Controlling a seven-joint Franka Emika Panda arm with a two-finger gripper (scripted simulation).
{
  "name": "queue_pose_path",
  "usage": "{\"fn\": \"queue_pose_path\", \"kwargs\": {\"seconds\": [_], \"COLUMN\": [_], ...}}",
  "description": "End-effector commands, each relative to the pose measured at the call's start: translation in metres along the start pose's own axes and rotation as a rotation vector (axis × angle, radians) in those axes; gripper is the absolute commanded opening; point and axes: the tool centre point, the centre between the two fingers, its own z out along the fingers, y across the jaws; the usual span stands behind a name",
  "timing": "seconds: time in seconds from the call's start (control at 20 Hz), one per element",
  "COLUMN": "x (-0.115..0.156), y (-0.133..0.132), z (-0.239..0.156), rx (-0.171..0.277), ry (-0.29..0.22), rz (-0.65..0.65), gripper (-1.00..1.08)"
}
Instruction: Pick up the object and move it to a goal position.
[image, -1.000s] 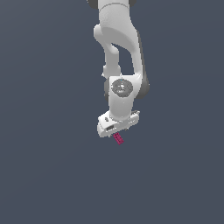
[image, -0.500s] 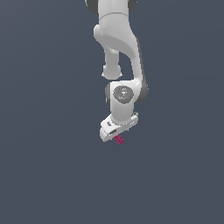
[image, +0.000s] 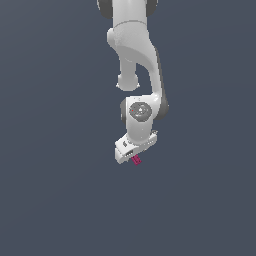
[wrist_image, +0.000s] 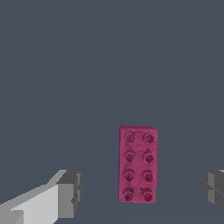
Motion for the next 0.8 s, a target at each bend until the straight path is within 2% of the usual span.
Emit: {"fn": "queue_pose_path", "kwargs": {"seconds": [0.0, 0.45, 0.5, 0.75], "x": [-0.001, 0.0, 0.0, 0.0], "y": [-0.001, 0.0, 0.0, 0.0], "z": [0.013, 0.036, 0.036, 0.036], "rx": [0.001, 0.001, 0.001, 0.001], "ry": [-0.001, -0.001, -0.001, -0.001], "rz": [-0.002, -0.004, -0.004, -0.004], "gripper": [1.0, 1.0, -1.0, -1.0]}}
